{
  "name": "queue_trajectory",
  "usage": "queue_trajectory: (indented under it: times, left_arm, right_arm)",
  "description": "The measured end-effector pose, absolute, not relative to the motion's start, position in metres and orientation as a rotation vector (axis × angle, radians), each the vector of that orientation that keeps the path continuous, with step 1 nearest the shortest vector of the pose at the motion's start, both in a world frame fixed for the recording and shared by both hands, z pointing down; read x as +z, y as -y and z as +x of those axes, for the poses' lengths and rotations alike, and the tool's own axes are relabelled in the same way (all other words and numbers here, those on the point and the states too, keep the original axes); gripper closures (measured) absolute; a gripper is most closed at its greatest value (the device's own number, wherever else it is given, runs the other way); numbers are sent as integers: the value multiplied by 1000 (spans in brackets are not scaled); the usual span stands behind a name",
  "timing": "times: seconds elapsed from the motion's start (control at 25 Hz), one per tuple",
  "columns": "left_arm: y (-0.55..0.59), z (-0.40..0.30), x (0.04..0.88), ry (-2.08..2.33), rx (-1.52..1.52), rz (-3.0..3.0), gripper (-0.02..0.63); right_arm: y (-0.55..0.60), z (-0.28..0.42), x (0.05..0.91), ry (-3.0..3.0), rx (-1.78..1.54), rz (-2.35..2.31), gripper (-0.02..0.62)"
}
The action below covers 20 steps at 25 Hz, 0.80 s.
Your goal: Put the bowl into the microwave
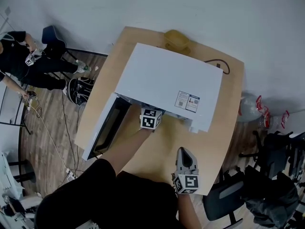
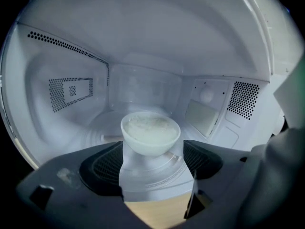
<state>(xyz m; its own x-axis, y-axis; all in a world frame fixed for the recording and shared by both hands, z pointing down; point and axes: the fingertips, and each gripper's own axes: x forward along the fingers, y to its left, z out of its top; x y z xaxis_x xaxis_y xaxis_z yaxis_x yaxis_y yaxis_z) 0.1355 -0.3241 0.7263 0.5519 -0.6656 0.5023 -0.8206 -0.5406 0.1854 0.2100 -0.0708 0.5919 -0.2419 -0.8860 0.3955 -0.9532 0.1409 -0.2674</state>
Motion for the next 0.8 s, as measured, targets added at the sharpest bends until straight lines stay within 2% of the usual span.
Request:
queue_trajectory:
  times: [0.44,0.8]
  left_arm:
    - [262,107,671,1155,363,2403,235]
    - [132,44,584,934,147,2541,236]
  right_arm:
    - [50,187,564,2279,581,1875,535]
    - [-3,140,543,2166,505,1936,535]
